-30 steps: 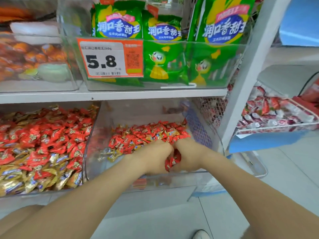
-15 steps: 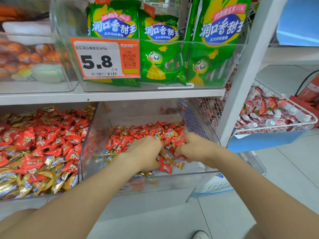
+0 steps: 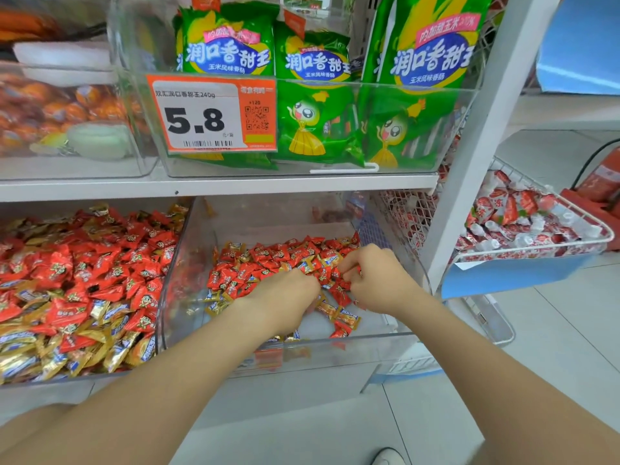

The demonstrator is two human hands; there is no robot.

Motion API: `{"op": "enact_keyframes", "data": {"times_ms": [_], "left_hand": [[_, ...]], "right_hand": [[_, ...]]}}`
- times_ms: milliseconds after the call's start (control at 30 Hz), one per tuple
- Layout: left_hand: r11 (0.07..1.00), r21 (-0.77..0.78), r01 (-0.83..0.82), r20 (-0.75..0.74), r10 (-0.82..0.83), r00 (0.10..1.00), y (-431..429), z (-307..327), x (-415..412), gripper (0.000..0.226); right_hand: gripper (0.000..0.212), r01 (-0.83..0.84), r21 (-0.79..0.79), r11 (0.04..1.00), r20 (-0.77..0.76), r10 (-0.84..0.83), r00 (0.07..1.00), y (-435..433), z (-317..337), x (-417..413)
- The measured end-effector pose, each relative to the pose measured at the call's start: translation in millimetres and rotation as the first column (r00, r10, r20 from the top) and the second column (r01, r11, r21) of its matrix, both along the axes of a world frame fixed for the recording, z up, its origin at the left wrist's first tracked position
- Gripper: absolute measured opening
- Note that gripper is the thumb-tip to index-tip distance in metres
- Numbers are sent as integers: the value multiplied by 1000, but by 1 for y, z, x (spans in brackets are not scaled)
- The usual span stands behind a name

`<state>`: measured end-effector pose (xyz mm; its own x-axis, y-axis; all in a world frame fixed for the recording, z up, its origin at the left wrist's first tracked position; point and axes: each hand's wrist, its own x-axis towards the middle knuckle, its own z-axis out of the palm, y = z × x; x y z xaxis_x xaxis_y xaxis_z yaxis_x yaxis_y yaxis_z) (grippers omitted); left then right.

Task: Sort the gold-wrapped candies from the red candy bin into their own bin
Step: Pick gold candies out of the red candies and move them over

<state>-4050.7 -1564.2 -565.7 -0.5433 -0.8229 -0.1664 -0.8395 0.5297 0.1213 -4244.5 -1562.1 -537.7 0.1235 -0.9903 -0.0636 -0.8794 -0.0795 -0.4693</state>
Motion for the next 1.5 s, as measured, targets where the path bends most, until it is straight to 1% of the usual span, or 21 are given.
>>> {"op": "enact_keyframes", "data": {"times_ms": [67,133,200,333,400,467,533,600,667,767,867,933,1033,1100,1167,1200,1267,1333,1400,1433,1500], "left_hand": [[999,34,16,-31,-15,999,-1,0,1,38],[996,83,39,-64,-33,997,1,5,-1,40],[982,182,58,-124,-35,992,5,15,-5,38],[895,447,8,-215,99,972,7,17,-20,16],[875,482,-51,-225,180,958,7,13,-28,29],[876,465,-130,-201,248,948,7,8,-32,48],[903,395,-168,-177,254,951,6,4,-34,54],[931,318,-177,-132,229,964,5,0,-34,44],[932,316,-178,-127,227,966,2,-1,-31,30],[928,324,-184,-125,235,964,1,5,-21,26],[939,229,-258,-164,298,940,4,22,-8,32],[936,145,-320,-193,344,919,7,34,3,40],[913,48,-405,-208,406,890,9,44,21,44],[904,60,-422,-194,426,884,10,42,31,36],[911,110,-396,-170,410,896,8,37,39,17],[915,139,-379,-171,399,901,8,36,41,15],[921,163,-354,-161,379,911,7,33,43,21],[923,116,-367,-161,382,910,6,31,45,19],[920,56,-389,-159,393,906,5,28,46,34],[922,37,-386,-154,387,909,4,25,46,35],[920,34,-390,-133,391,911,2,23,45,17]], "right_hand": [[32,-2,-58,998,-51,-1,999,-5,-3,3],[18,24,-96,995,-111,-35,993,-10,-7,3],[22,54,-93,994,-214,-73,974,-12,-7,1],[38,75,-17,997,-330,-76,941,-10,-8,-1],[32,71,31,997,-313,-57,948,-14,-16,-2],[17,42,59,997,-261,-25,965,-15,-22,-2],[31,14,77,997,-218,3,976,-14,-25,-3],[48,-14,85,996,-210,31,977,-14,-26,-1],[55,-16,97,995,-226,38,973,-15,-29,1],[43,-19,95,995,-253,43,966,-17,-34,1],[27,-60,108,992,-283,88,955,-16,-31,-1],[28,-84,129,988,-282,118,952,-14,-26,-3],[27,-105,138,985,-172,128,977,-14,-17,1],[22,-91,148,985,7,91,996,-10,-8,6],[15,-58,212,975,190,17,982,-4,3,9],[16,-51,238,970,252,-11,968,-1,9,10],[20,-36,231,972,300,-36,953,4,16,10],[24,-7,188,982,289,-48,956,5,22,8],[31,-4,197,980,308,-58,950,7,27,4],[35,-28,209,977,316,-41,948,8,28,2],[28,-90,233,968,315,13,949,11,31,-2]]}}
